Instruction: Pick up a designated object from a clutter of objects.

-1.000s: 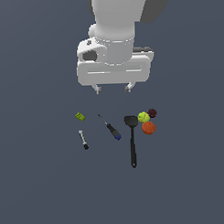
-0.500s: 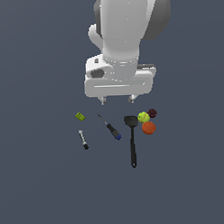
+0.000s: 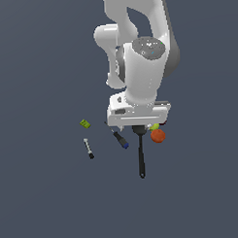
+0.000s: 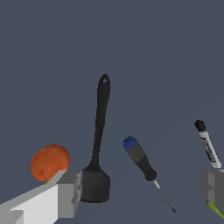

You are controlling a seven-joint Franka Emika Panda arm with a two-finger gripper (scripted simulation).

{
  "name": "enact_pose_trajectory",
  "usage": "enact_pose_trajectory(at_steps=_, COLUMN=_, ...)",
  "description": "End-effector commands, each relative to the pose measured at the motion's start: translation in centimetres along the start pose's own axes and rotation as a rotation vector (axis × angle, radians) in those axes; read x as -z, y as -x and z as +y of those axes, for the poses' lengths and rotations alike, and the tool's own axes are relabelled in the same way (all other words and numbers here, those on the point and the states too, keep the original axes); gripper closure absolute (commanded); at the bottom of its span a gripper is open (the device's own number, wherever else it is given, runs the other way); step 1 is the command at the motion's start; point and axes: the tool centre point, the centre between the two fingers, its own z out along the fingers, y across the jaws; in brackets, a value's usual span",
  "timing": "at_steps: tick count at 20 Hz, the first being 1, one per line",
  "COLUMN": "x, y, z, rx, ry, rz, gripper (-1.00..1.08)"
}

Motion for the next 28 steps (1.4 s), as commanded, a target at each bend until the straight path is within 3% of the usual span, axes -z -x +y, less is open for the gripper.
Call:
enact_pose_trajectory(at_steps=1, x=-3.1, y=0.0, z=-1.3, rx=-0.01, ry=-0.004, rz=-0.002, gripper=-0.92)
enact_pose_trajectory(at_steps=12, x=-12.3, y=1.3, z=-5.2, rx=-0.044, ry=-0.021, rz=-0.009, gripper=-0.92)
enact_pose_trajectory(at_steps=28, x=-15.7, y=1.9, z=-6.0, rx=-0.05, ry=-0.025, rz=-0.013, gripper=-0.92)
